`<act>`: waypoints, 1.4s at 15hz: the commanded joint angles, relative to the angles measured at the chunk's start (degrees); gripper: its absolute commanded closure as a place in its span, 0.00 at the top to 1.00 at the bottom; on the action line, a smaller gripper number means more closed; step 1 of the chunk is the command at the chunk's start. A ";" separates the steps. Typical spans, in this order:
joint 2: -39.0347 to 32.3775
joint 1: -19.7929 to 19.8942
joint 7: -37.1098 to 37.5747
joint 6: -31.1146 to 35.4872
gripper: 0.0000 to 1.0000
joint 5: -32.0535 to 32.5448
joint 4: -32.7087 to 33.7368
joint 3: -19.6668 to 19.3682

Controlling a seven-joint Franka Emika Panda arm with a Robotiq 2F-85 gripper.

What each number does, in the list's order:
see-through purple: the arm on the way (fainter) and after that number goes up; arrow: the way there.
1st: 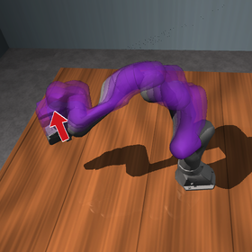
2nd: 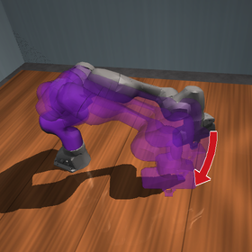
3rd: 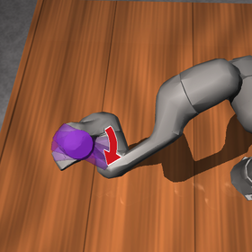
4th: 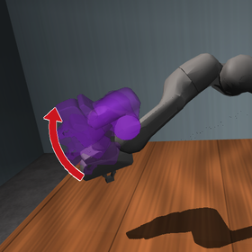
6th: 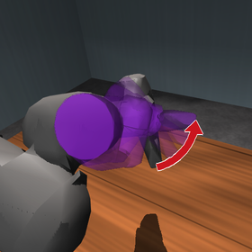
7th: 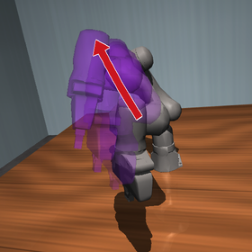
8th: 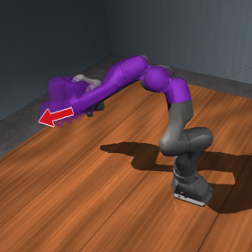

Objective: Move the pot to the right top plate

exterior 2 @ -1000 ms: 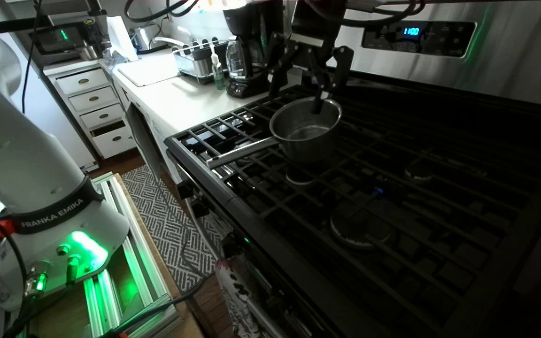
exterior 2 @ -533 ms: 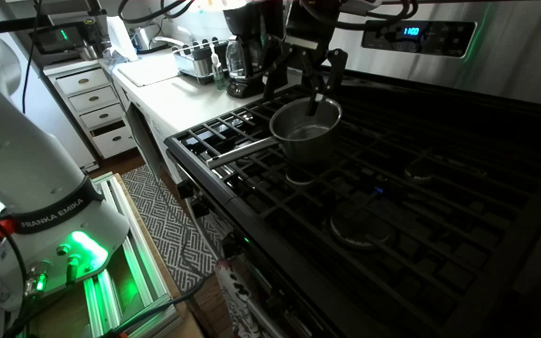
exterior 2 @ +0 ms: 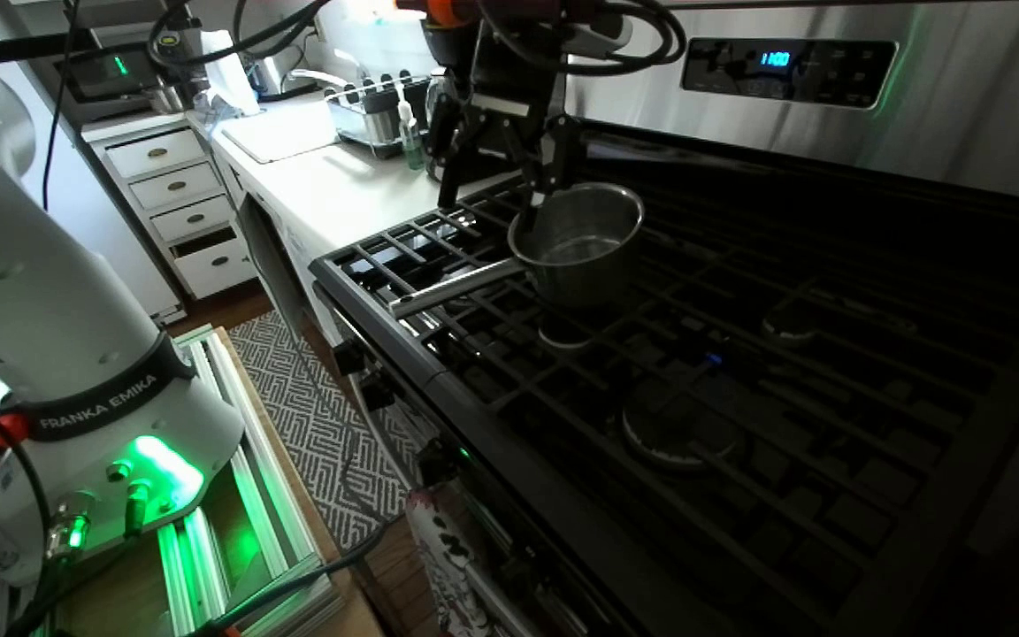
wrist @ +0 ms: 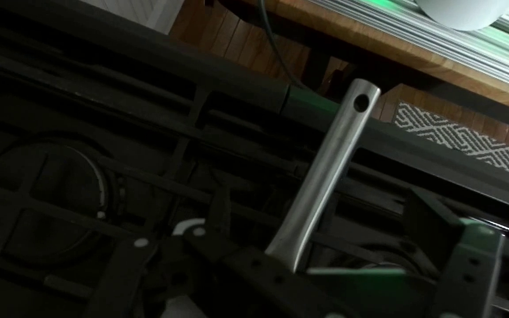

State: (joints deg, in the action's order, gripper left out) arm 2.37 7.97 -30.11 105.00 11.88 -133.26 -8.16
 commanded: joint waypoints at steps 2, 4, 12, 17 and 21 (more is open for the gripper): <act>2.41 0.02 1.24 5.24 1.00 -0.68 -5.82 -0.40; 2.34 0.06 2.55 6.05 1.00 -0.95 -7.02 -0.43; 1.31 0.58 3.53 13.40 0.90 -3.42 -11.18 -1.27; 1.27 0.69 3.01 18.97 0.76 -4.63 -13.42 -1.89; 1.72 0.80 3.26 21.21 0.79 -5.54 -14.45 -2.14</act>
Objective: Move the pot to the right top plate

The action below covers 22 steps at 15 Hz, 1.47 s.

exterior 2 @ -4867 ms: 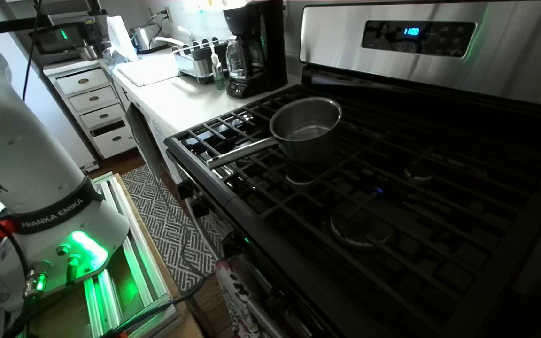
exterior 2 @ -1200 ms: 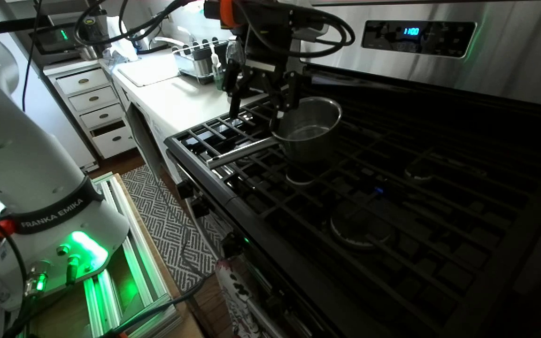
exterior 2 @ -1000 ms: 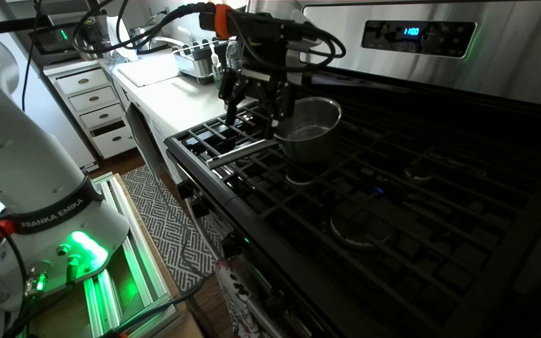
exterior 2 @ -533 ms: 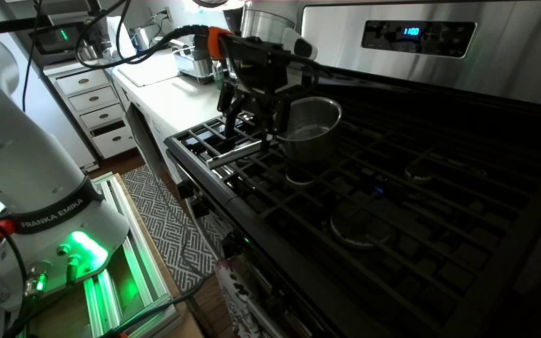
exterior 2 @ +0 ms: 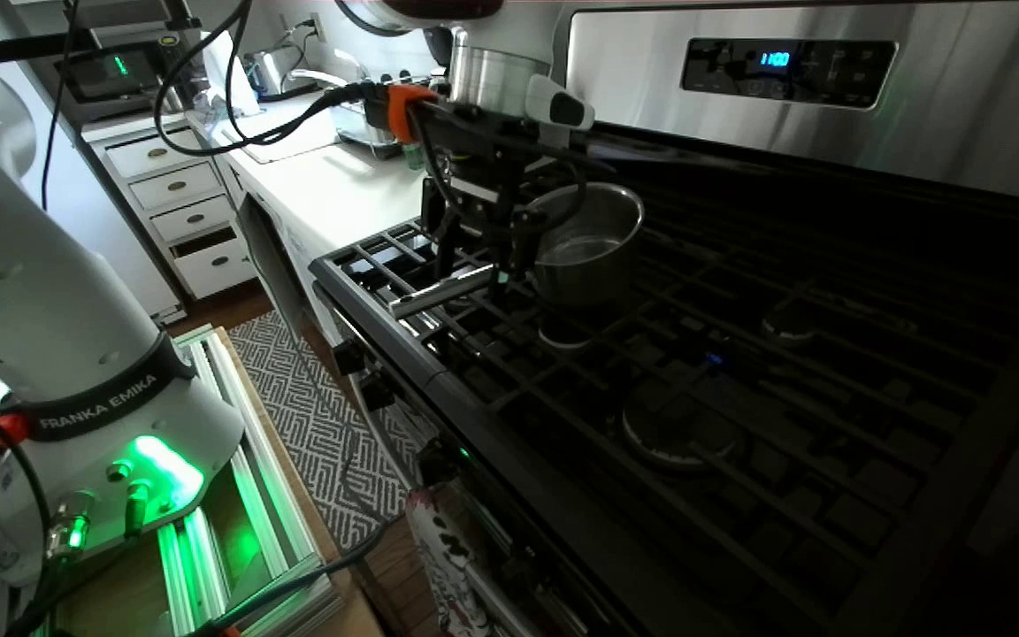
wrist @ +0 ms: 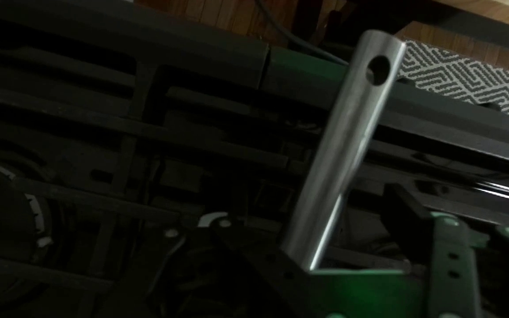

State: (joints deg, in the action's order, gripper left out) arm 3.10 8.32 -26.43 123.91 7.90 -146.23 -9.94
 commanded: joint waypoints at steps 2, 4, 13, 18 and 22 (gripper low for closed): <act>1.23 0.56 -0.08 2.87 0.54 -1.96 -1.79 -0.44; 1.45 0.72 0.18 3.38 0.46 -2.17 -1.96 -0.50; 2.81 1.33 1.75 2.98 0.07 -2.79 -1.70 -1.16; 3.21 1.07 2.92 2.46 0.07 -2.39 -1.16 -0.89; 3.06 1.48 3.54 2.81 0.07 -4.22 -0.41 -1.48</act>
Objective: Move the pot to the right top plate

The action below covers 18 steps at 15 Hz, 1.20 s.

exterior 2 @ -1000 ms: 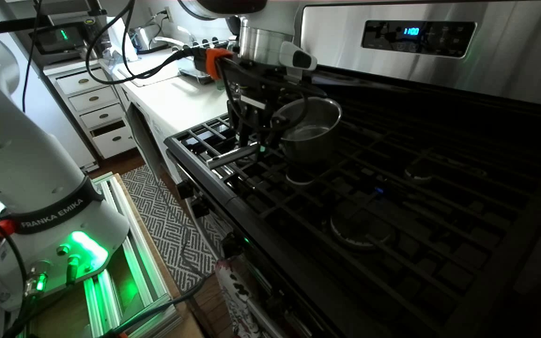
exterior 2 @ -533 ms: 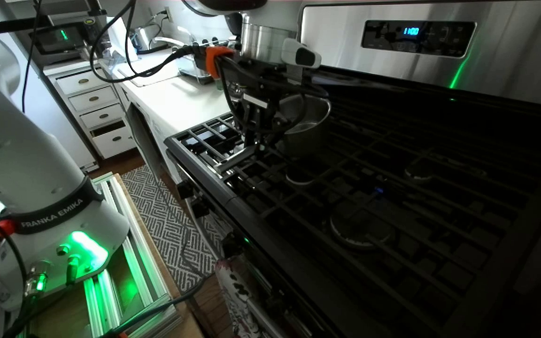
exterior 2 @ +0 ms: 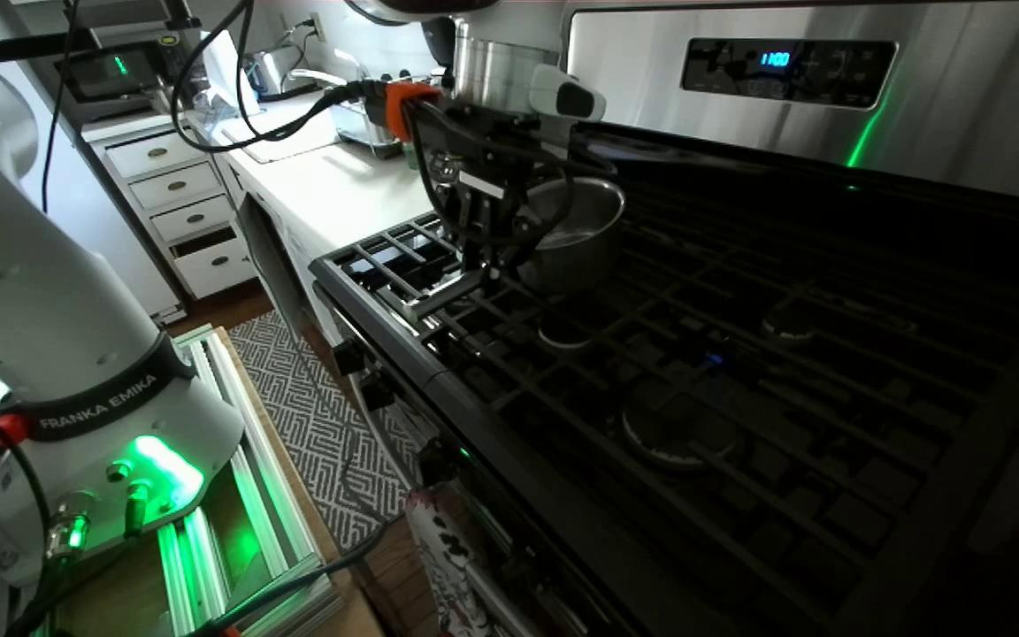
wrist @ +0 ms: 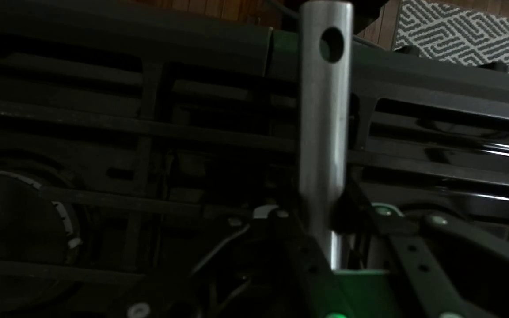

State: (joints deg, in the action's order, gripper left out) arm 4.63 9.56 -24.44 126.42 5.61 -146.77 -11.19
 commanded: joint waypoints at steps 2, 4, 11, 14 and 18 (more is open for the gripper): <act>1.62 0.51 2.15 0.23 0.07 -2.76 0.31 -0.56; 1.33 0.86 3.02 0.46 0.07 -3.27 0.71 -1.00; 0.67 1.56 6.32 0.72 0.07 -3.06 2.65 -1.82; 0.38 1.18 5.36 -0.14 0.29 -2.45 2.52 -1.52; 0.29 1.21 5.56 -0.15 0.29 -2.44 3.15 -1.52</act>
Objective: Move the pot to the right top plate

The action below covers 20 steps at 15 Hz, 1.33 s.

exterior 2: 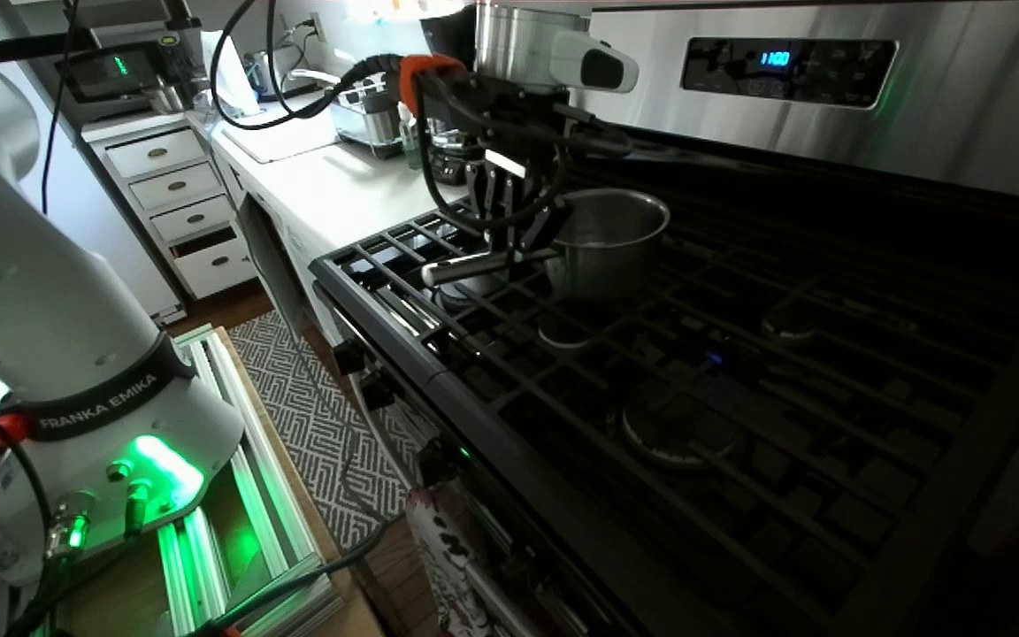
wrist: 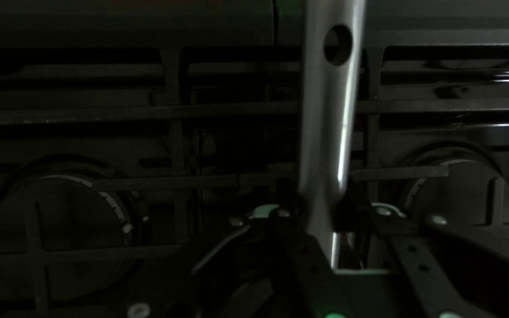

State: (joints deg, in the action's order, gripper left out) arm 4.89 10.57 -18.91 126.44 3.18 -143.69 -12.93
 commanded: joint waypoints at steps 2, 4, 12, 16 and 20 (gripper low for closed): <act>0.02 0.19 0.04 -0.17 0.07 -0.01 0.08 0.22; -0.66 0.57 0.00 0.79 0.07 -1.30 1.09 -0.31; -1.68 1.64 -0.65 2.31 0.07 -5.28 3.26 -2.05; -2.49 1.82 -1.10 5.89 0.07 -6.89 3.17 -2.47; -1.56 2.07 -1.03 11.12 0.07 -6.81 1.95 -2.36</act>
State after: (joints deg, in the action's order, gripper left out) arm 3.12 12.01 -19.16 134.54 -2.01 -142.04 -15.31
